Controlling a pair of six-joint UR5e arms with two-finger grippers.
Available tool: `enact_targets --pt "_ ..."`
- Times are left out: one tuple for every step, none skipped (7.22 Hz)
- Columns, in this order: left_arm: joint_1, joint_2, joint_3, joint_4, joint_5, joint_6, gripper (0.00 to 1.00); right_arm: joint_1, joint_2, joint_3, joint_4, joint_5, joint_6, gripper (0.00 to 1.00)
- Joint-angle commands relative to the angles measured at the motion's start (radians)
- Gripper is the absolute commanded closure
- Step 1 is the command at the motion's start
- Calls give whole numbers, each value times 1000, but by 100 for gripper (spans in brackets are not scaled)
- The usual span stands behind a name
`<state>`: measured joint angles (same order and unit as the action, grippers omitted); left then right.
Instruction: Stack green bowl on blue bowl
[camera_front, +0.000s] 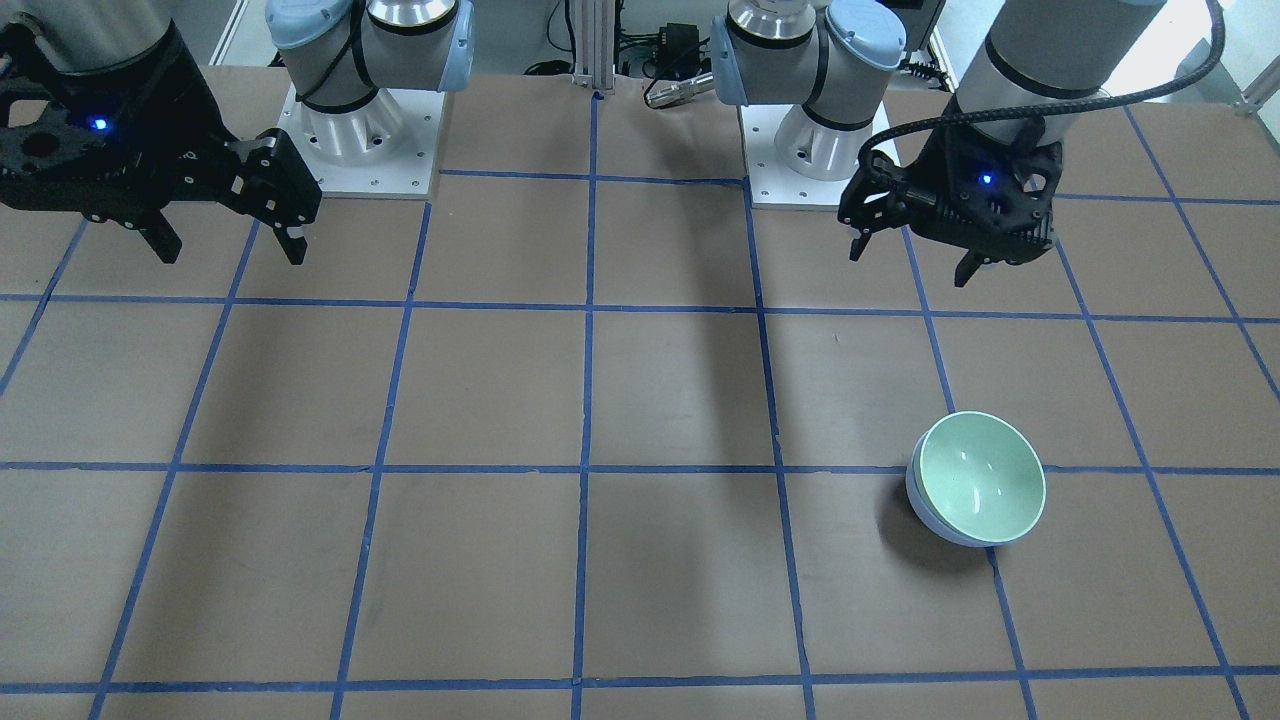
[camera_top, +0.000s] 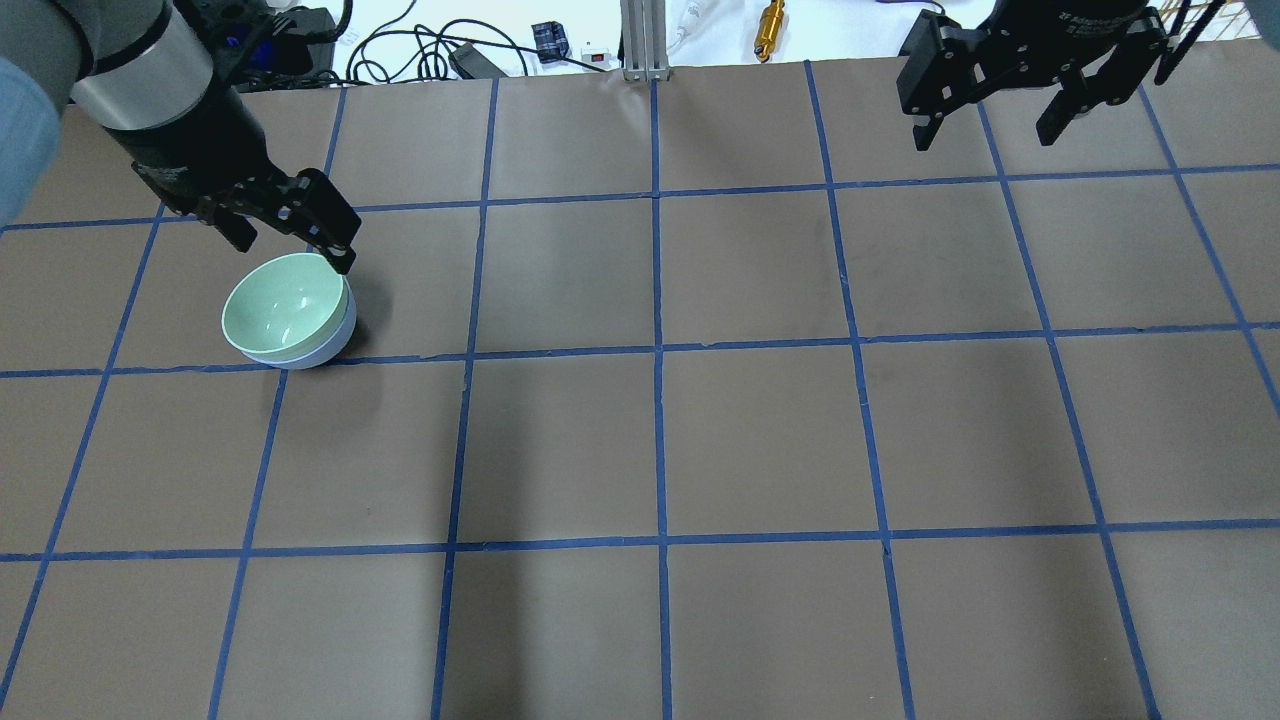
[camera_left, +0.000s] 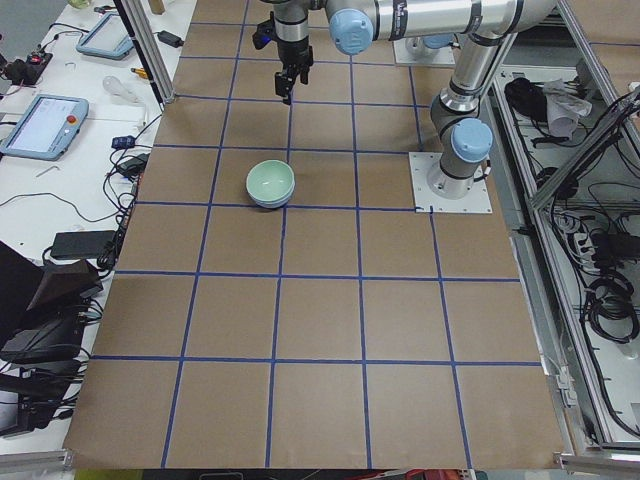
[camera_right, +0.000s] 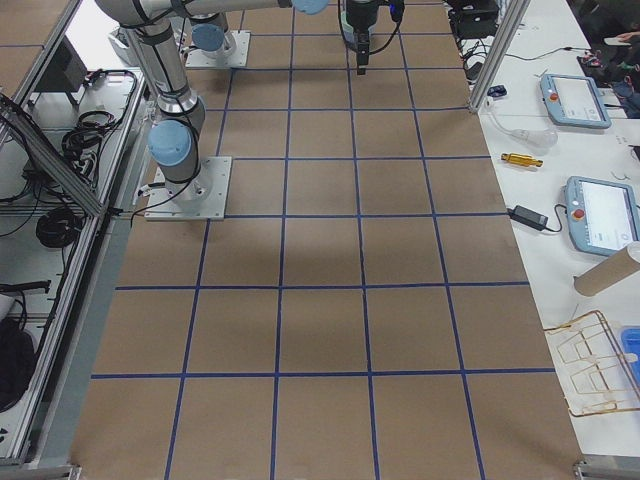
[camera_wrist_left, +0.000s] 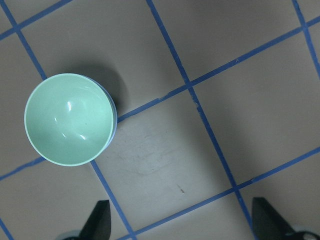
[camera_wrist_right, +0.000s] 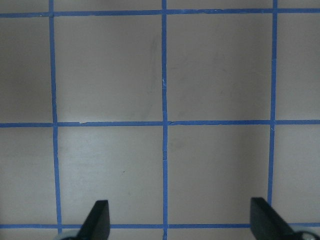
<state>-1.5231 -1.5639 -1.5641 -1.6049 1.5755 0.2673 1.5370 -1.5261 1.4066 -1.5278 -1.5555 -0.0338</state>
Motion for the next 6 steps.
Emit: enact_targets --pt "-90 -14 38 -3 6 -306 0 0 0 0 0 0 0 0" --pt "-94 -16 41 -4 5 -318 0 0 1 0 0 0 0 0" --pt "-95 -18 41 -3 6 -315 0 0 0 0 0 0 0 0" --pt "-92 -16 41 -3 1 -312 0 0 0 0 0 0 0 0" --pt "-92 -16 42 -3 0 -310 0 0 0 0 0 0 0 0" --pt "-91 -16 42 -3 1 -298 0 0 0 0 0 0 0 0"
